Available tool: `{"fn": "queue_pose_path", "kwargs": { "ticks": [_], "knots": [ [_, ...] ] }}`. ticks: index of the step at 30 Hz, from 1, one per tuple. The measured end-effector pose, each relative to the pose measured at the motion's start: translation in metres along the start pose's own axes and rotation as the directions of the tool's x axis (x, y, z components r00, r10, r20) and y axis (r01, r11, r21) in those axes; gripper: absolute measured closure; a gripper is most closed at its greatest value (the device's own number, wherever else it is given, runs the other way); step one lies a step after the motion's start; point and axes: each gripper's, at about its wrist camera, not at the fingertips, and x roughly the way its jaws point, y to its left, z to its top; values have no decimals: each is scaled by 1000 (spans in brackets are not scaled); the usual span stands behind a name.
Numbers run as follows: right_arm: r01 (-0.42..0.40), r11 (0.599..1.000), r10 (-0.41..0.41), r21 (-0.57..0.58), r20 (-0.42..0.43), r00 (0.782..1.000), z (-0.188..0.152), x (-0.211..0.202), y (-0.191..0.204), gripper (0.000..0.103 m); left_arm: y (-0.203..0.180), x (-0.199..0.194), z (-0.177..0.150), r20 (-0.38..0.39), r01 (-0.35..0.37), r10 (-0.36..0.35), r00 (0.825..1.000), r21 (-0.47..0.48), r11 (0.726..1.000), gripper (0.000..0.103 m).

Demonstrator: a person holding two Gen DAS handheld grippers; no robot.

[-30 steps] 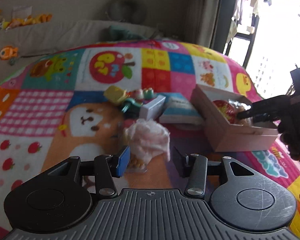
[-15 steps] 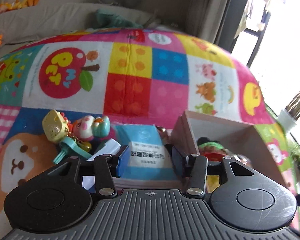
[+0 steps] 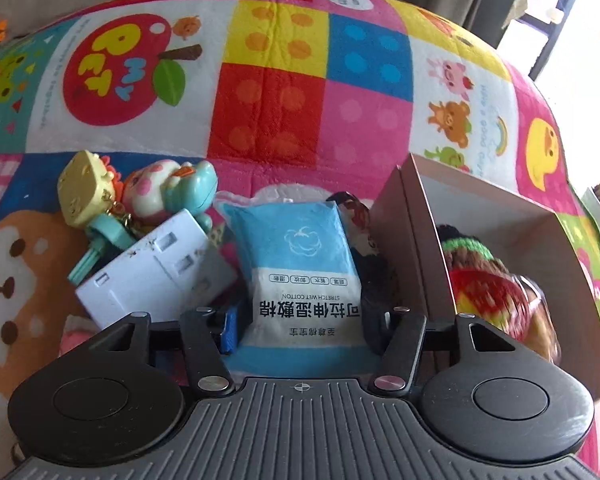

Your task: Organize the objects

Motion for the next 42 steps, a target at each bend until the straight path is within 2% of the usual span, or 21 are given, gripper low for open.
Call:
{"fn": "queue_pose_path", "kwargs": {
  "ticks": [3,7,12,15,17,20,23,25,28,32,38,39,41,42],
  "knots": [
    [-2,1000,2,25,-9,1000,-1,1,-4,14,-5,-32,-35,-5,31,-30,1000,92,995,45],
    [15,1000,-15,21,-24,1000,0,4,-2,14,-1,-77,-98,-9,113,-113,994,143,983,45],
    [63,997,-65,-44,-44,997,5,8,10,14,20,-130,-162,34,193,-198,980,122,974,45],
    [41,995,-44,-93,-30,999,23,4,25,14,33,-149,-185,77,192,-203,976,134,972,46],
    [-3,995,1,-103,-21,1000,46,-1,37,14,44,-156,-191,100,190,-202,974,115,975,46],
    [-77,993,74,-93,-39,997,88,2,55,14,58,-158,-191,103,258,-267,958,97,961,46],
    [-155,987,149,-53,-99,984,134,28,78,14,63,-152,-190,114,312,-325,939,116,943,46],
    [-188,981,180,-46,-145,973,161,57,98,11,70,-145,-186,134,351,-361,923,88,932,46],
    [-176,981,157,-78,-207,966,189,115,131,6,85,-138,-181,165,390,-390,906,36,920,46],
    [-146,978,106,-147,-252,962,204,191,169,6,96,-134,-186,175,467,-461,870,14,884,46],
    [-105,965,27,-239,-307,951,205,284,211,7,88,-134,-191,172,452,-455,874,60,890,46],
    [-90,962,6,-258,-310,951,204,296,216,10,89,-133,-191,174,455,-458,872,58,888,46],
    [-118,953,13,-278,-353,936,201,312,220,29,92,-131,-190,174,471,-470,866,39,882,46],
    [-144,952,38,-270,-364,931,202,313,220,30,94,-131,-189,173,478,-475,863,29,878,46]
  ]
}}
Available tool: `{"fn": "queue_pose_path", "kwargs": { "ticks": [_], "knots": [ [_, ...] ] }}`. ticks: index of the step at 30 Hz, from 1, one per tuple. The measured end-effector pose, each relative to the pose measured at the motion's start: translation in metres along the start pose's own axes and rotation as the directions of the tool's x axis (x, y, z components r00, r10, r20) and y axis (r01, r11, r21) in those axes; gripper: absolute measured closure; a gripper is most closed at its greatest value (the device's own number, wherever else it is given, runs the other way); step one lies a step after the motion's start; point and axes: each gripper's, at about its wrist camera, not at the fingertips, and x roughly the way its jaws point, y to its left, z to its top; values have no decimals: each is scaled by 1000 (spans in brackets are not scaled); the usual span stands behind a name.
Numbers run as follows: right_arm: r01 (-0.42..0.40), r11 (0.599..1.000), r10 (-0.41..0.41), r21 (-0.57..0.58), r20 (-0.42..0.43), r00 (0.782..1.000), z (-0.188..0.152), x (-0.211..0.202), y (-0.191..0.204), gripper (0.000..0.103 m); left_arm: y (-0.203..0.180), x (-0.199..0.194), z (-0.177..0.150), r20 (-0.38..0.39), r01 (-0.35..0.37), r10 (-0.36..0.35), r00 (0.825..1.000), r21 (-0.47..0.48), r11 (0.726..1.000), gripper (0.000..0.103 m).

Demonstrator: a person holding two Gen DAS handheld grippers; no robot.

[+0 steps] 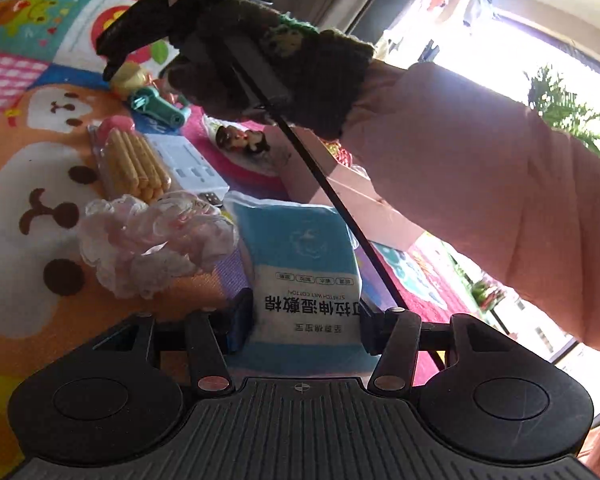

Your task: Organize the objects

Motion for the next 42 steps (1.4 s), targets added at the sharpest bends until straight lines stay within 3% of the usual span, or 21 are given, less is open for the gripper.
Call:
{"fn": "queue_pose_path", "kwargs": {
  "ticks": [4,10,12,15,17,19,20,21,24,25,26,28,32,37,40,42],
  "knots": [
    [-46,998,44,-38,-56,997,-14,-17,-5,67,2,1,1,-1,16,-16,1000,-21,1000,46],
    [-60,998,55,-29,-133,990,-76,-64,-31,77,1,1,2,-4,25,-25,1000,-12,1000,46],
    [-12,997,2,-72,-136,991,-97,-84,-30,76,-3,2,2,-9,26,-26,1000,9,1000,46],
    [43,987,-48,-154,-29,998,-119,-124,-14,73,-12,5,0,-32,38,-37,999,34,999,46],
    [-63,986,63,-154,-2,998,-125,-148,-3,63,-20,8,-3,-50,37,-34,998,55,998,46],
    [-200,967,199,-156,-23,980,-128,-162,12,48,-29,7,-8,-63,26,-22,998,75,997,46],
    [-271,949,267,-163,-44,963,-129,-165,21,36,-32,7,-10,-70,21,-16,997,79,997,46],
    [-333,929,326,-163,-70,943,-131,-165,30,31,-35,6,-12,-73,15,-9,997,82,996,46],
    [-434,892,409,-128,-183,894,-143,-153,52,27,-40,2,-15,-81,-18,24,996,70,997,46],
    [-427,894,397,-137,-202,895,-149,-150,57,35,-41,1,-15,-82,-30,35,996,62,998,46],
    [-401,901,366,-167,-206,908,-156,-148,61,59,-42,0,-14,-82,-45,50,995,58,997,46],
    [-337,921,304,-196,-180,936,-167,-155,57,73,-47,0,-12,-88,-80,86,992,69,994,46],
    [-251,962,247,-107,-50,968,-184,-192,9,80,-56,11,-8,-109,-140,152,982,105,984,45],
    [-158,987,156,14,89,984,-225,-246,-50,80,-67,23,-5,-113,-190,202,973,112,975,45],
    [-47,999,44,21,114,992,-263,-264,-65,80,-74,22,-5,-114,-199,214,970,131,971,46],
    [-19,999,16,31,98,995,-287,-267,-71,80,-80,20,-3,-111,-190,209,972,161,969,46]
  ]
}}
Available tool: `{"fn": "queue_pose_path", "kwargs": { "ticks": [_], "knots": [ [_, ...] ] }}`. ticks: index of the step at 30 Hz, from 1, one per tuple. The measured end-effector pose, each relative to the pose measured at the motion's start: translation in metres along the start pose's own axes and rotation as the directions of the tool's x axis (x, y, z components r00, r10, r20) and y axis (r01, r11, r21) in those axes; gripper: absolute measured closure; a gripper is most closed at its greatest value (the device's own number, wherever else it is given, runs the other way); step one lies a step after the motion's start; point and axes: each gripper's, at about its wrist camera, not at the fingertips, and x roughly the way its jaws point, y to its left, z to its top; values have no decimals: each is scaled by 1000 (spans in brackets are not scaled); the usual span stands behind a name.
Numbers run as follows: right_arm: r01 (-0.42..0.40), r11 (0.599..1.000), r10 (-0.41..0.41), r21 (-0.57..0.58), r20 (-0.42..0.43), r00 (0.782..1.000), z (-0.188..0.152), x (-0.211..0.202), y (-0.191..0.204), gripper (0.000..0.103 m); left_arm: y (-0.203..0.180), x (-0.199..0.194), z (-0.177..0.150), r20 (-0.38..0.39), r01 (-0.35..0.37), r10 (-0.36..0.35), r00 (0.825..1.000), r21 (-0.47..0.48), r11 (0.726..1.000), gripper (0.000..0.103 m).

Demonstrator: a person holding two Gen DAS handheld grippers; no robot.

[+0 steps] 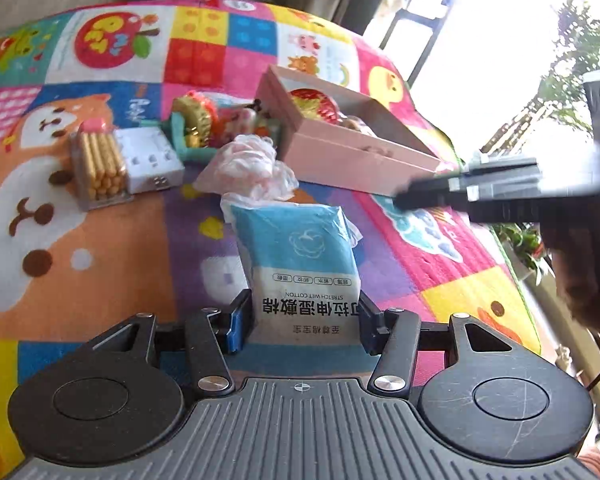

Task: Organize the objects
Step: 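Grasp the white lace cloth with the right tool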

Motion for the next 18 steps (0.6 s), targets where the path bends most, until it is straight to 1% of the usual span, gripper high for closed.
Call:
{"fn": "queue_pose_path", "kwargs": {
  "ticks": [3,4,6,7,8,9,10,13,15,16,18],
  "knots": [
    [5,1000,-4,24,-21,1000,-27,-4,-8,79,-11,-1,1,-18,-2,3,1000,56,998,46],
    [4,999,-3,37,-6,1000,-31,-6,-10,79,-15,-4,-1,-20,-1,3,1000,73,997,47],
    [1,998,-3,64,35,999,-33,-8,-14,74,-18,-13,2,1,-6,6,1000,98,995,47],
    [0,997,-4,76,61,998,-32,-9,-15,65,-18,-19,4,23,-14,12,1000,103,995,47],
    [1,996,-8,87,90,996,-31,-9,-15,50,-16,-26,7,45,-26,22,999,101,995,47],
    [2,996,-13,91,116,993,-28,-8,-13,43,-13,-36,9,72,-46,39,997,92,995,47],
    [1,996,-13,85,138,990,-24,-3,-9,38,-8,-44,12,97,-72,64,993,78,994,47],
    [-11,999,5,40,160,987,-7,17,8,38,9,-60,19,143,-155,150,978,28,987,47],
    [-25,1000,25,-3,169,985,5,36,24,38,20,-65,22,149,-195,193,970,-1,981,47],
    [-33,999,35,-17,160,987,12,47,31,38,24,-65,23,150,-206,206,967,-15,978,47],
    [-43,998,48,-36,136,990,22,71,42,38,31,-64,23,145,-206,209,967,-37,978,47]
  ]
}}
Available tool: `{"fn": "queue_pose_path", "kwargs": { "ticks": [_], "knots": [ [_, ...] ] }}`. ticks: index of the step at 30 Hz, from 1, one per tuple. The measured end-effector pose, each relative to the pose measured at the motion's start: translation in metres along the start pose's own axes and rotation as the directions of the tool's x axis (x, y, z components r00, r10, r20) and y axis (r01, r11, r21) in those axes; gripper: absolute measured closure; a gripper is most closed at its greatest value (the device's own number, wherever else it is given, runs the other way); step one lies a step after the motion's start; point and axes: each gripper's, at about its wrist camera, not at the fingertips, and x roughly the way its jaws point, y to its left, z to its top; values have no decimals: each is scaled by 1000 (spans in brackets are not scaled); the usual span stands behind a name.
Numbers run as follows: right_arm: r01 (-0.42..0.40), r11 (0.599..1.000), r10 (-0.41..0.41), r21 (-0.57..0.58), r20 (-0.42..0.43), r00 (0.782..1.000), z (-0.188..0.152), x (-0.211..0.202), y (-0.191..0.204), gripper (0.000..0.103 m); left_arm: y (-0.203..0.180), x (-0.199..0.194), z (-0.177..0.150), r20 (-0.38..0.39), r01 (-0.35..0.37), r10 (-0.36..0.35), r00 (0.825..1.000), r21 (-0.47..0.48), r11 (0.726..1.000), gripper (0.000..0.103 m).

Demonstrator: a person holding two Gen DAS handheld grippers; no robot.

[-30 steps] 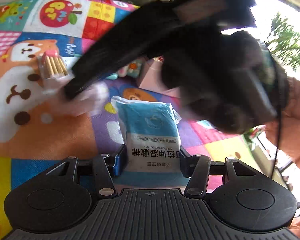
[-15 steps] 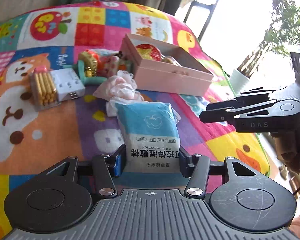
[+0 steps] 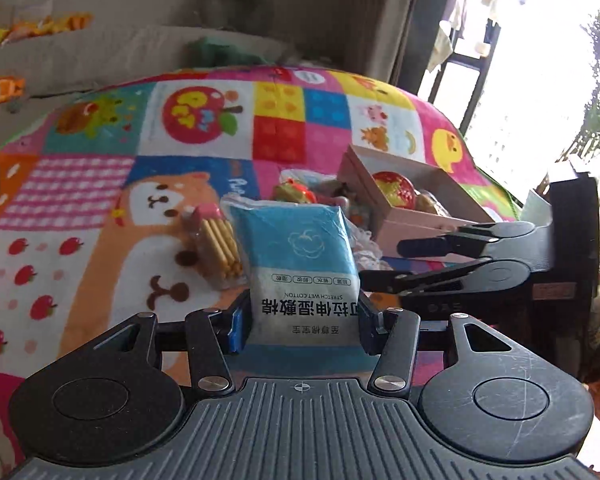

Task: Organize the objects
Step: 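Grasp the white lace cloth with the right tool, then place the blue wipe pack into the pink box with the left tool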

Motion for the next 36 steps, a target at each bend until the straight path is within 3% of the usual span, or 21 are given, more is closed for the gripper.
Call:
{"fn": "queue_pose_path", "kwargs": {
  "ticks": [3,5,8,14,18,21,25,29,32,34,36],
  "knots": [
    [26,999,-28,-36,-50,998,3,36,13,39,6,8,-1,-20,0,0,1000,-19,1000,47],
    [24,998,-28,-55,-77,997,2,46,17,69,9,13,-3,-40,3,-4,999,-29,1000,47],
    [-11,1000,9,-22,-74,997,2,29,13,86,9,21,-6,-67,3,-5,998,-29,1000,47],
    [-45,997,47,59,-41,998,-18,-46,-15,88,-2,28,-14,-93,29,-30,995,-21,999,47],
    [-1,994,5,107,-35,999,-45,-87,-32,88,-16,30,-15,-102,57,-57,993,-2,998,47],
    [58,986,-55,155,-24,998,-64,-109,-45,88,-30,32,-10,-93,133,-133,987,-13,991,47],
    [123,966,-129,228,9,992,-81,-129,-65,88,-66,42,17,-65,243,-241,968,34,969,47],
    [143,950,-160,278,40,986,-89,-137,-81,88,-104,77,62,-7,307,-307,952,63,950,47],
    [148,942,-172,303,55,984,-94,-136,-89,88,-123,118,96,25,335,-335,942,1,942,47],
    [151,938,-181,313,70,981,-99,-135,-93,88,-128,150,114,8,332,-332,943,-52,942,47],
    [149,933,-185,329,81,979,-104,-135,-98,88,-134,179,123,-46,275,-277,960,-51,960,47]
  ]
}}
